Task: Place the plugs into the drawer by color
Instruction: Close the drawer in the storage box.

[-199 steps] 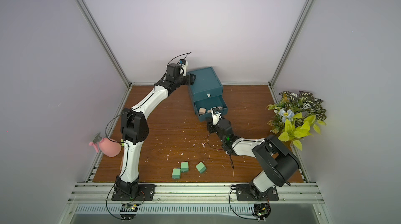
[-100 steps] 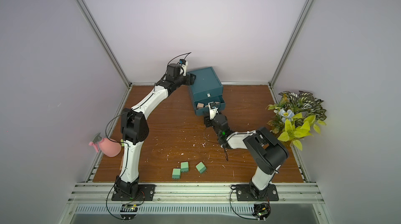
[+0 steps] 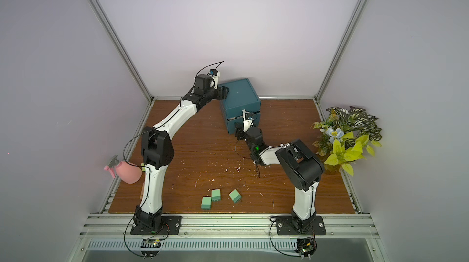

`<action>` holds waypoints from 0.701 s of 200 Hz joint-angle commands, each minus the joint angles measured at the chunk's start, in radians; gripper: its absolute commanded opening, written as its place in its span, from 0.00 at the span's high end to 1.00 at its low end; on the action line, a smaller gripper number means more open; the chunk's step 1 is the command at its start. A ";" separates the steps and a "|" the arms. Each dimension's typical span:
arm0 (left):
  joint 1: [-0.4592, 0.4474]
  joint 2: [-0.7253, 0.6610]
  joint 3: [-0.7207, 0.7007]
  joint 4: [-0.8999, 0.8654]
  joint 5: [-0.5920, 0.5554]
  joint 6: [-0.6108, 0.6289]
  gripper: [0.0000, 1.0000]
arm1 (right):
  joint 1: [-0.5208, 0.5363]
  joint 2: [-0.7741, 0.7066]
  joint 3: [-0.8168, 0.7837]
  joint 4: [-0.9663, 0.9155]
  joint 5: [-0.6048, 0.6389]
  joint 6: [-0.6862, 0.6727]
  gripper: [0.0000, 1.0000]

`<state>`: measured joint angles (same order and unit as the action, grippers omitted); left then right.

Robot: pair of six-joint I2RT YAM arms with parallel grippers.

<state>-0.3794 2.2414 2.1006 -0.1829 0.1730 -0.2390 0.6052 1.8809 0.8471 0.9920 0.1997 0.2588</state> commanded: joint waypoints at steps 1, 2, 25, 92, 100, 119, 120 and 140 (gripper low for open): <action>-0.015 0.026 -0.032 -0.092 0.006 0.021 0.29 | 0.013 0.010 0.047 0.072 -0.087 0.041 0.34; -0.015 0.026 -0.031 -0.092 0.006 0.021 0.29 | 0.013 0.011 0.049 0.071 -0.088 0.041 0.34; -0.015 0.027 -0.031 -0.091 0.006 0.020 0.29 | 0.008 0.028 0.064 0.075 -0.097 0.054 0.34; -0.016 0.026 -0.032 -0.096 0.005 0.022 0.29 | 0.001 0.069 0.098 0.089 -0.121 0.085 0.34; -0.016 0.024 -0.032 -0.097 0.004 0.022 0.29 | -0.001 0.072 0.102 0.090 -0.124 0.088 0.34; -0.020 0.023 -0.032 -0.098 0.006 0.020 0.29 | -0.002 0.083 0.110 0.089 -0.129 0.089 0.34; -0.021 0.023 -0.031 -0.098 0.006 0.020 0.29 | -0.001 0.084 0.110 0.089 -0.130 0.090 0.34; -0.026 0.022 -0.031 -0.098 0.009 0.010 0.29 | -0.006 0.084 0.110 0.092 -0.145 0.099 0.34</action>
<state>-0.3794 2.2414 2.1006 -0.1825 0.1696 -0.2386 0.5922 1.9560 0.9119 1.0409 0.1436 0.3305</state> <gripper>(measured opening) 0.708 0.659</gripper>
